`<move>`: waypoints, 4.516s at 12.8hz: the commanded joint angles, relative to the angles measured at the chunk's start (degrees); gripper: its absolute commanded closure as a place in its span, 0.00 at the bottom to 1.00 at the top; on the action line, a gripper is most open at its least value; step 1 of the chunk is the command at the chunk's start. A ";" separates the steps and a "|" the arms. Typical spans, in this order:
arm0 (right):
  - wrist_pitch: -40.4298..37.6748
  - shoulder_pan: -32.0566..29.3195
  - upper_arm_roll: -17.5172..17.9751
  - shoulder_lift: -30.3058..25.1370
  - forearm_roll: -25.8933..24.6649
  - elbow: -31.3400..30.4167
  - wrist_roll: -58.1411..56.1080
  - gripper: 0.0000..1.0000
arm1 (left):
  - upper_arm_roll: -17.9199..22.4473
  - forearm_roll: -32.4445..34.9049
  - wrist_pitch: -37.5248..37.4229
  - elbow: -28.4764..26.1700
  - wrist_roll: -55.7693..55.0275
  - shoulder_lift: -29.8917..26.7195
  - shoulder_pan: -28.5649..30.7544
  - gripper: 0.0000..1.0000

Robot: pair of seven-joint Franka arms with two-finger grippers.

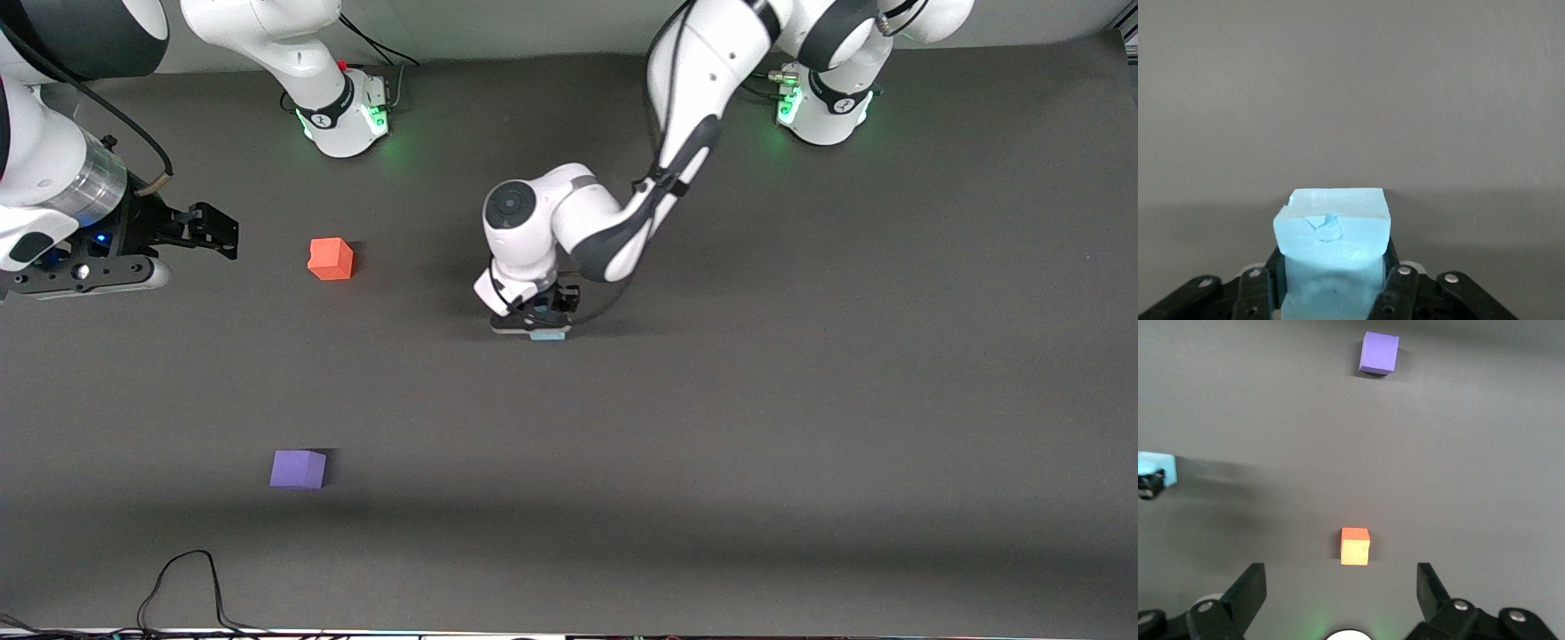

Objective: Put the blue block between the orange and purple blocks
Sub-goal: 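Carry the blue block with the left gripper to the table middle, then release the blue block while the right gripper reaches toward it, then lower the right gripper around the blue block and close it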

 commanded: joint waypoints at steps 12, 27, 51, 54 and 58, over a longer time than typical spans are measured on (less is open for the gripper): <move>11.81 1.83 -7.66 -13.98 8.10 -20.36 -4.64 0.00 | -0.91 -7.47 -13.66 3.43 5.91 -14.81 11.52 0.00; 16.33 37.44 -7.48 21.41 9.40 10.27 39.49 0.00 | -0.29 -7.93 -27.40 -21.44 56.73 -47.63 55.39 0.00; 70.74 40.60 -7.57 29.94 12.39 -25.77 37.99 0.01 | 6.74 -7.23 -33.11 -20.39 57.53 -53.97 47.76 0.00; 70.30 40.52 -7.57 29.85 14.23 -24.90 37.73 0.01 | 6.74 -7.14 -33.29 -21.53 59.63 -53.70 47.58 0.00; 64.08 40.25 -7.57 29.85 15.20 -20.60 37.81 0.01 | 6.57 -6.44 -31.71 -23.20 60.87 -53.00 47.23 0.00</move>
